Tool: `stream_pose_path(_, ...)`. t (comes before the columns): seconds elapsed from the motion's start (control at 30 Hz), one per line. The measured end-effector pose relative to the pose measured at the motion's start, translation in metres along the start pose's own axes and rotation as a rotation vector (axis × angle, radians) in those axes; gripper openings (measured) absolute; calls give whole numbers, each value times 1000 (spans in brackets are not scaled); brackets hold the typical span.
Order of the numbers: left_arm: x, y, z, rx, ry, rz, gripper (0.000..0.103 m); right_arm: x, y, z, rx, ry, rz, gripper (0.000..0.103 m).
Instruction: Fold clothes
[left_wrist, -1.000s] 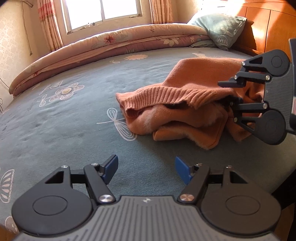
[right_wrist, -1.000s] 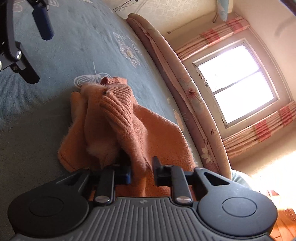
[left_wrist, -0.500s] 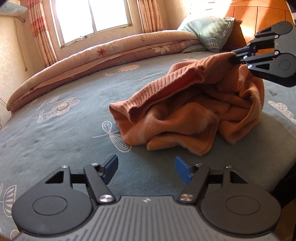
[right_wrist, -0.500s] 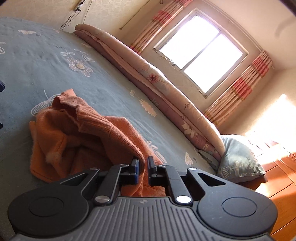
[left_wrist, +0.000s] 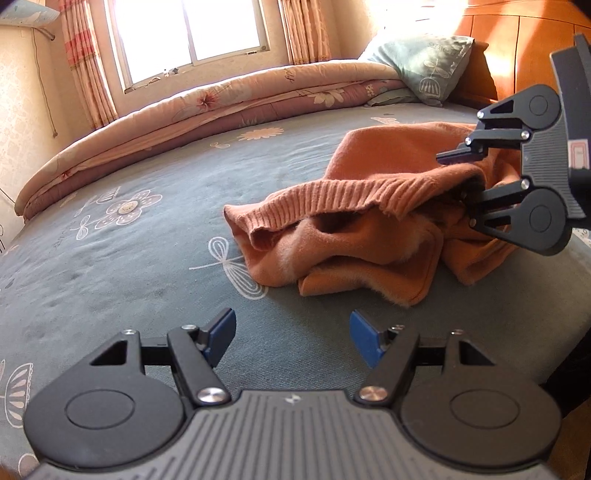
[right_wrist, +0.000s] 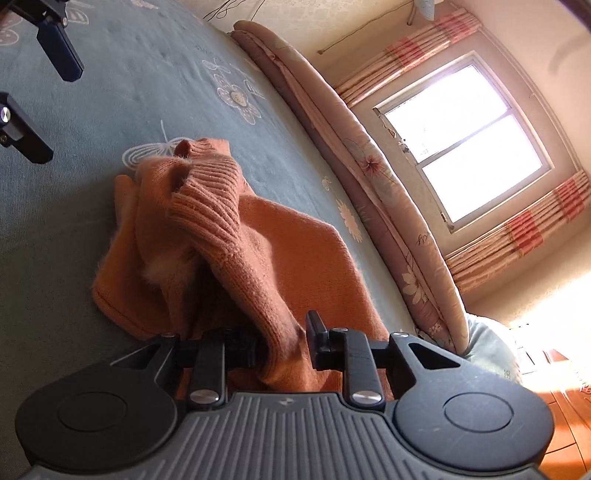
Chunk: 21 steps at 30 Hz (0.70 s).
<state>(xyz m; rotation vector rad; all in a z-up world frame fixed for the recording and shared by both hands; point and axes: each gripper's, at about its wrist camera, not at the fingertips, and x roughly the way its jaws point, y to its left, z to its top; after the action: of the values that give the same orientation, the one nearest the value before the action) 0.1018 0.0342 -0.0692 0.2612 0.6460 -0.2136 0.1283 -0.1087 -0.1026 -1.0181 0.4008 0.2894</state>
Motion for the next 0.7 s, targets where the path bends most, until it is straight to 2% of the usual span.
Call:
stream_pose_path(0.07, 1, 2, -1, -6, 1, 0, 70, 10, 6, 4, -26, 5, -2, 27)
stream_pose_path(0.13, 1, 4, -3, -13, 3, 1, 70, 21, 6, 6, -13, 11, 33, 27)
stream_pose_path(0.23, 1, 7, -5, -18, 7, 2, 70, 38, 2, 6, 35, 25, 96, 39)
stream_pose_path(0.3, 1, 9, -6, -22, 7, 3, 70, 43, -1, 4, 45, 22, 78, 60)
stream_pose_path(0.37, 0, 10, -6, -27, 7, 6, 70, 46, -10, 2, 96, 29, 19, 99)
stream_pose_path(0.4, 0, 11, -6, -30, 6, 7, 70, 47, -16, -2, 120, 16, 26, 103)
stream_pose_path(0.5, 0, 11, -6, -33, 6, 11, 72, 48, -29, -11, 171, -2, 60, 103)
stream_pose_path(0.6, 1, 10, -6, -30, 7, 14, 73, 51, -36, -12, 245, 65, 49, 101)
stream_pose_path(0.63, 1, 10, -6, -31, 8, 14, 73, 52, -35, -10, 247, 78, 40, 93)
stream_pose_path(0.67, 1, 10, -6, -32, 8, 15, 73, 52, -33, -9, 217, 77, 19, 80)
stream_pose_path(0.7, 0, 9, -6, -33, 7, 15, 73, 50, -28, -6, 175, 74, 11, 74)
